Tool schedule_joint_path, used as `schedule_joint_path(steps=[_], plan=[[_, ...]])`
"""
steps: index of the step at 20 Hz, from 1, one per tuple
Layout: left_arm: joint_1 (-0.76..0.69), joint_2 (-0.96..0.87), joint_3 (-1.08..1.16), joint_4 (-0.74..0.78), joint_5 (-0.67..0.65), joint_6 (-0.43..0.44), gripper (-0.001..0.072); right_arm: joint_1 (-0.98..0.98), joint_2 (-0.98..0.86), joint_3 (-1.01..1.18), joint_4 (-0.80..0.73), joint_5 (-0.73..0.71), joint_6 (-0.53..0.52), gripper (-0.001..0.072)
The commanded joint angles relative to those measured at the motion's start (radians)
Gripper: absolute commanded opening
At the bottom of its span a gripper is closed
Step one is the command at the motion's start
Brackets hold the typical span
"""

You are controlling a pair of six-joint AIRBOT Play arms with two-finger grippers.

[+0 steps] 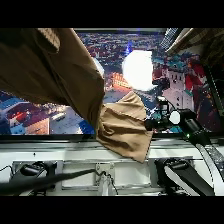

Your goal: Fold the clothes and pants, and hang the long-sleeved shirts on hangers.

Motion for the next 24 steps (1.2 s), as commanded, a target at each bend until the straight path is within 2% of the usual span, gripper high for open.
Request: schedule_joint_path(steps=[1,4,8,13,20,21,22,24], plan=[[0.017,-0.018,0.000,0.245,0.002,-0.113,0.0012,0.060,0.038,-0.026,0.089,0.065,-0.033,0.0495],[0.068,-0.061,0.000,0.381,0.002,-0.213,0.0012,0.183,0.063,-0.026,0.085,0.136,-0.039,0.0495],[0.137,-0.129,0.000,0.381,0.002,-0.216,0.0012,0.359,0.063,-0.026,0.089,0.200,-0.042,0.0494],[0.140,-0.166,0.000,0.381,0.002,-0.216,0.0013,0.549,0.063,-0.026,0.090,0.258,-0.042,0.0494],[0.140,-0.169,0.000,0.381,0.002,-0.216,0.0013,0.703,0.062,-0.026,0.092,0.203,-0.021,0.0493],[0.140,-0.169,0.000,0.381,0.002,-0.216,0.0013,0.716,0.062,-0.026,0.091,0.188,-0.010,0.0485],[0.140,-0.169,0.000,0.381,0.002,-0.216,0.0013,0.725,0.062,-0.026,0.090,0.178,-0.004,0.0435],[0.140,-0.169,0.000,0.381,0.002,-0.216,0.0013,0.729,0.062,-0.042,0.090,0.159,-0.001,0.0424]])
